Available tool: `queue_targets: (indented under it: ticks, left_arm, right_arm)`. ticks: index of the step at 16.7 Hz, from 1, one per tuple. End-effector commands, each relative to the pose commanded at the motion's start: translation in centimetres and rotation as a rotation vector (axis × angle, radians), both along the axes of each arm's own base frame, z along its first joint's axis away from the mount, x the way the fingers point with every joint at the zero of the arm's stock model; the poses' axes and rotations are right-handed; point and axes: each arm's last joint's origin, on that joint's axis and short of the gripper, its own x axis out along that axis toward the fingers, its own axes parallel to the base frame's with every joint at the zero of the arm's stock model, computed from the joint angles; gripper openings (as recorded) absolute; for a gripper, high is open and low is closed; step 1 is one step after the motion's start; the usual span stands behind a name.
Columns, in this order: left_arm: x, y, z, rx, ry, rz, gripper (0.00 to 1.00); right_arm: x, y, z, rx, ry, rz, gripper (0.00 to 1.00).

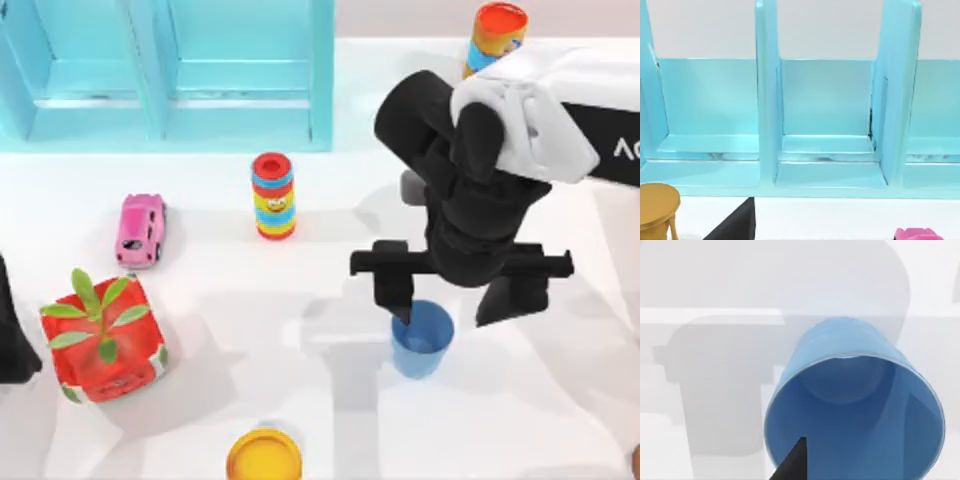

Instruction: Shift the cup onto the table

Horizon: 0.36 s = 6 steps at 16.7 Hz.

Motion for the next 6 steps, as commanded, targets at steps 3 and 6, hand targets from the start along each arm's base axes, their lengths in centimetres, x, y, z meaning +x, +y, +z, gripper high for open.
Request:
queue_targets:
  ticks: [3,6]
  left_arm:
    - [0.0,0.0,0.0,0.0,0.0,0.0,1.0]
    - [0.0,0.0,0.0,0.0,0.0,0.0,1.0]
  right_arm:
    - [0.0,0.0,0.0,0.0,0.0,0.0,1.0]
    - [0.0,0.0,0.0,0.0,0.0,0.0,1.0]
